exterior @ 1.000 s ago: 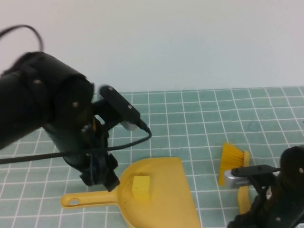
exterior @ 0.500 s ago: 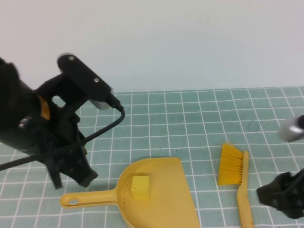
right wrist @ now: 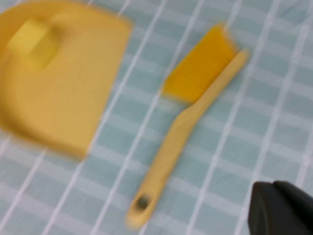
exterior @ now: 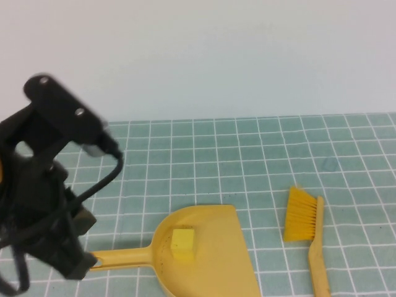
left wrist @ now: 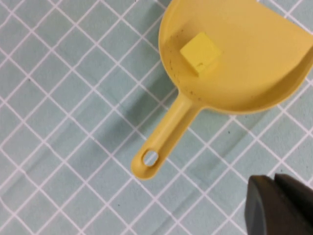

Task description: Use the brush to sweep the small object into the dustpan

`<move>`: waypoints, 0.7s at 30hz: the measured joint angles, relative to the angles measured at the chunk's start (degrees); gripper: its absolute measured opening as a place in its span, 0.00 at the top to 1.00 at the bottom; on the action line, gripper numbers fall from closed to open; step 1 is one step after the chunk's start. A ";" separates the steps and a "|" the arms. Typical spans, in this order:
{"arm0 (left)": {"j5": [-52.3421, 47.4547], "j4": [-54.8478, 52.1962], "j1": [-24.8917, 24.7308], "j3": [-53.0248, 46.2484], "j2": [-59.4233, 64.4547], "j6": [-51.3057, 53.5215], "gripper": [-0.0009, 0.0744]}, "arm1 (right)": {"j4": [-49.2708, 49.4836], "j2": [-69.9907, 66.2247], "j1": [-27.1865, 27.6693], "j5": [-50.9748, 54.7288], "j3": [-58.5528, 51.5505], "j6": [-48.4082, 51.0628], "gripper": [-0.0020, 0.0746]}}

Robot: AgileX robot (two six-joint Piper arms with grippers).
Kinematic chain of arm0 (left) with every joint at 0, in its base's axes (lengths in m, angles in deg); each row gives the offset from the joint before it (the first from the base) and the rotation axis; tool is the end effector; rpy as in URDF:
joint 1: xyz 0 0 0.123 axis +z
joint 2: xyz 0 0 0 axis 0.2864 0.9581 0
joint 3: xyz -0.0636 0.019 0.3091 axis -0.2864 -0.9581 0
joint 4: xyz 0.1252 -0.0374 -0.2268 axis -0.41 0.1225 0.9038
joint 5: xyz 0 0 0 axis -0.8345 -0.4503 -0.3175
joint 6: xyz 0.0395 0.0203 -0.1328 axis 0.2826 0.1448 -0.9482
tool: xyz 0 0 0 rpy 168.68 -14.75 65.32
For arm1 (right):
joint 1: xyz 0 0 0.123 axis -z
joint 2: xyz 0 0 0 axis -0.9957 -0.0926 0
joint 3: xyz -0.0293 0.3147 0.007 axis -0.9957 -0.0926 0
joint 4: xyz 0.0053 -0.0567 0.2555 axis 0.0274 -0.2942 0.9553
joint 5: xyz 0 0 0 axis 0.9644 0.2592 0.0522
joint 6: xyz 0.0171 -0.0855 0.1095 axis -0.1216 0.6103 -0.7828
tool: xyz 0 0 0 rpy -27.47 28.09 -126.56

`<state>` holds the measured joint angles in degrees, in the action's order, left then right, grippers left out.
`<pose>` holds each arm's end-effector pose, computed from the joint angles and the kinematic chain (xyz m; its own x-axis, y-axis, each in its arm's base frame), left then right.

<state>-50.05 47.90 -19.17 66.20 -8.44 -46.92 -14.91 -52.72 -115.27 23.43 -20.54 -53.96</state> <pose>0.1767 -0.1275 0.3671 -0.6000 0.5942 -0.5356 0.6694 0.7395 0.0706 0.1535 0.0813 0.2985 -0.6497 -0.2838 -0.7052 -0.4181 0.9082 0.0197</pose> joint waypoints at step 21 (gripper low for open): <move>33.16 11.48 0.00 -26.50 -21.27 -10.32 0.99 | -39.56 10.28 0.00 -13.27 -22.97 -47.16 0.98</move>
<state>-16.89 59.38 -19.17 39.71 -29.71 -57.24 -54.47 -42.44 -115.27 10.17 -43.51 -101.11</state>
